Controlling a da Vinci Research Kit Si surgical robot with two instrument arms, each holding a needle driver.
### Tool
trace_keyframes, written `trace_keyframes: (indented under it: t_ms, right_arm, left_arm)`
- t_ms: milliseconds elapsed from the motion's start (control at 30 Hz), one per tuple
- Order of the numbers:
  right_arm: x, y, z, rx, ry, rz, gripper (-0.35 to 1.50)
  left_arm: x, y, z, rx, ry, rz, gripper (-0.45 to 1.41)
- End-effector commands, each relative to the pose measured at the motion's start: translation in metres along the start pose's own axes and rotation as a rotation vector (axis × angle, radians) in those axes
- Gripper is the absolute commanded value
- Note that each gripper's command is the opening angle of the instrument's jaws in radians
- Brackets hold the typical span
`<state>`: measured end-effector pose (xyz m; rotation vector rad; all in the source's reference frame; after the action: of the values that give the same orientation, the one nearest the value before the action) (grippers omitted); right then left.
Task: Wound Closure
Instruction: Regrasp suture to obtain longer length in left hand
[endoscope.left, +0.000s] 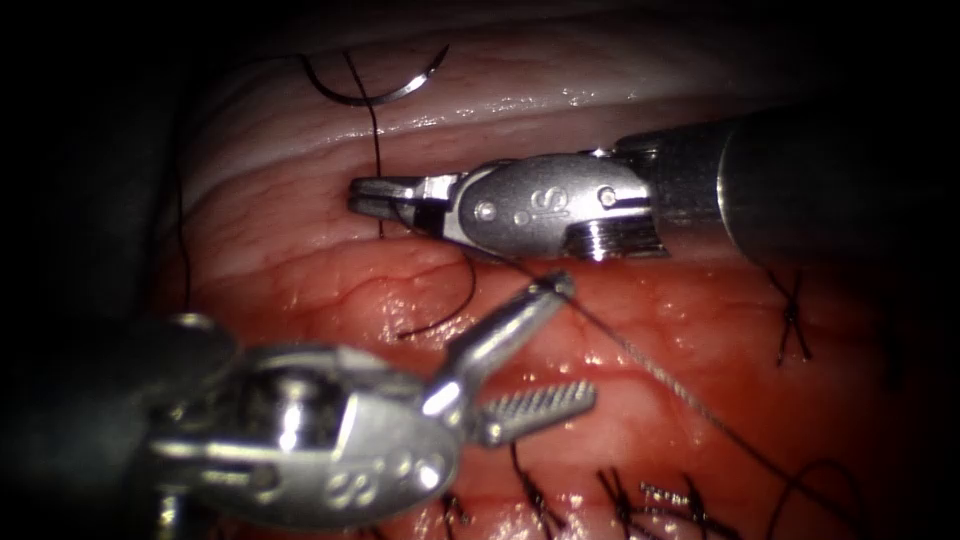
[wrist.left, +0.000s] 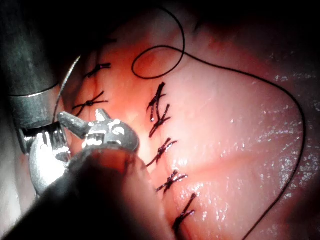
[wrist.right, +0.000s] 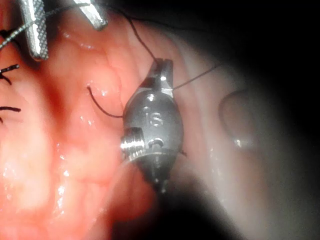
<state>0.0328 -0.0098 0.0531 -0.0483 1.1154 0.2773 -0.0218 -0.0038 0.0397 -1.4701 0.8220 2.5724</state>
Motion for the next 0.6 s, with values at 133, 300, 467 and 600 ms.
trace_keyframes:
  t_ms: [133,300,467,600]
  right_arm:
    - [0.0002,0.0002,0.0008,0.002,-0.001,0.002,-0.35]
    - [0.0003,0.0003,0.0009,0.003,0.005,0.003,-0.35]
    - [0.0004,0.0001,0.001,0.006,0.008,0.003,-0.35]
    - [0.0004,-0.0001,0.001,0.009,0.011,0.002,-0.35]
  left_arm:
    - [-0.0008,0.0002,-0.0015,-0.011,0.013,0.007,0.1]
    - [-0.0012,-0.0004,-0.0031,-0.011,0.006,0.008,0.12]
    - [-0.0005,-0.0017,-0.002,0.043,0.018,-0.013,0.39]
    - [0.0001,-0.0023,-0.0009,0.052,0.026,-0.022,0.44]
